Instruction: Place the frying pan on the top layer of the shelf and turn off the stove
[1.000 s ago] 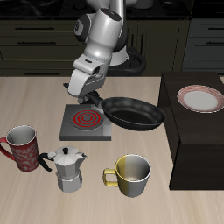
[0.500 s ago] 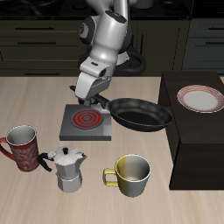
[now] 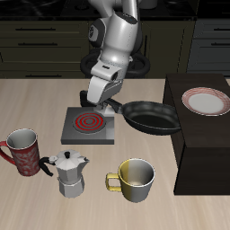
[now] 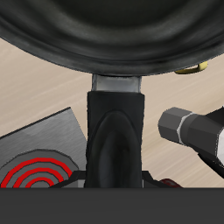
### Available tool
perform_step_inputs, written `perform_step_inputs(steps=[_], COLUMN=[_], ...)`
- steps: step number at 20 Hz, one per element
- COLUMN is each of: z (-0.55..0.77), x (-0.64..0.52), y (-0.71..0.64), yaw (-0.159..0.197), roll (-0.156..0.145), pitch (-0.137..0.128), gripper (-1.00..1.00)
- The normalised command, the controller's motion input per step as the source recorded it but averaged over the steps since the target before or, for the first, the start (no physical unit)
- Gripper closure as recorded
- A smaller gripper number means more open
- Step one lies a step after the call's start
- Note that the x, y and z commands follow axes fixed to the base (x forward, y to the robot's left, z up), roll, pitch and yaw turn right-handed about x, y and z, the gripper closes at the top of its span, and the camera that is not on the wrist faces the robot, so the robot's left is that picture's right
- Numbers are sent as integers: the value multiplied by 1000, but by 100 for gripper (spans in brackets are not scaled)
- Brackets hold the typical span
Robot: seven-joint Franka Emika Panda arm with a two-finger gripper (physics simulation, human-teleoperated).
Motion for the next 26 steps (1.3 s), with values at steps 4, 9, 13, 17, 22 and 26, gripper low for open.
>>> perform_step_inputs(steps=[4,9,13,17,22,26], z=[46,13,59,26,-62,-61], x=[58,51,62,43,43,-29], y=[319,258,310,343,192,183], yaw=[21,13,-22,-15,-12,-39], roll=[41,31,40,51,22,36], pitch=[-7,-8,-18,-16,-9,29], gripper=[100,100,100,100,100,100])
